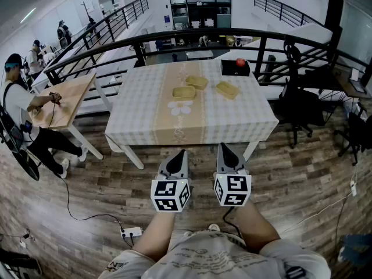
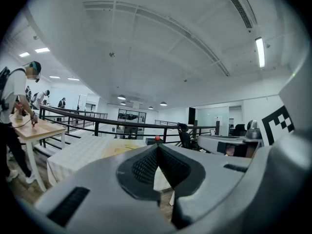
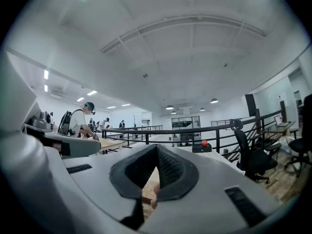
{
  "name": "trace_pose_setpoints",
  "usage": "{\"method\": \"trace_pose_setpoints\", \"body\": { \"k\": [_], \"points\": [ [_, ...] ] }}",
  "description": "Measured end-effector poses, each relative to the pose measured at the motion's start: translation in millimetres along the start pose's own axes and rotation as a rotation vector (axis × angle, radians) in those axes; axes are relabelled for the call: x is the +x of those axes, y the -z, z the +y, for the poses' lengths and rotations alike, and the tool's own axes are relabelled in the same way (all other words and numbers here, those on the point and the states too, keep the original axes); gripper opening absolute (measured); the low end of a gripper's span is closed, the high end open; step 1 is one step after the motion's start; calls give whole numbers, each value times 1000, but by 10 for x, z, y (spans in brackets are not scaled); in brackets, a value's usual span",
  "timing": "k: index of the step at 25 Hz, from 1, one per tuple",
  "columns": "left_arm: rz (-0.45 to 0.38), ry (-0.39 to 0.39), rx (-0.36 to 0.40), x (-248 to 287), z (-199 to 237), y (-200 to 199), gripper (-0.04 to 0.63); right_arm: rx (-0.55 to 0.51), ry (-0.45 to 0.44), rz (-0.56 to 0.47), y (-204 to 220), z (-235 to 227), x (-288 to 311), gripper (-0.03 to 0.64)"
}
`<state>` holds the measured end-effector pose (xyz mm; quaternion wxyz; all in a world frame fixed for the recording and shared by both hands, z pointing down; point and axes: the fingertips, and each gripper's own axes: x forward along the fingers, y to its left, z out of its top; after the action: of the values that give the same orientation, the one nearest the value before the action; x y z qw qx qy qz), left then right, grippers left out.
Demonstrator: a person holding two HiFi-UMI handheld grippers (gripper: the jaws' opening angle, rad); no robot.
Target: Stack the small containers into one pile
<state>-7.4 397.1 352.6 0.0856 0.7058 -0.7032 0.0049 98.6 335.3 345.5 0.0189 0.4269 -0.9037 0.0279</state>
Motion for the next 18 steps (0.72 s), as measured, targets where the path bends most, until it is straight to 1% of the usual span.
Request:
{"method": "trace_pose_setpoints", "body": {
  "k": [9,18],
  "points": [
    [-6,0,23,291,-179,-29,-2,-1,-60,11,58,-166,97,-8],
    [12,13,27,597,-476,113,-2,9,-62,11,126,-553,138,-8]
  ]
}}
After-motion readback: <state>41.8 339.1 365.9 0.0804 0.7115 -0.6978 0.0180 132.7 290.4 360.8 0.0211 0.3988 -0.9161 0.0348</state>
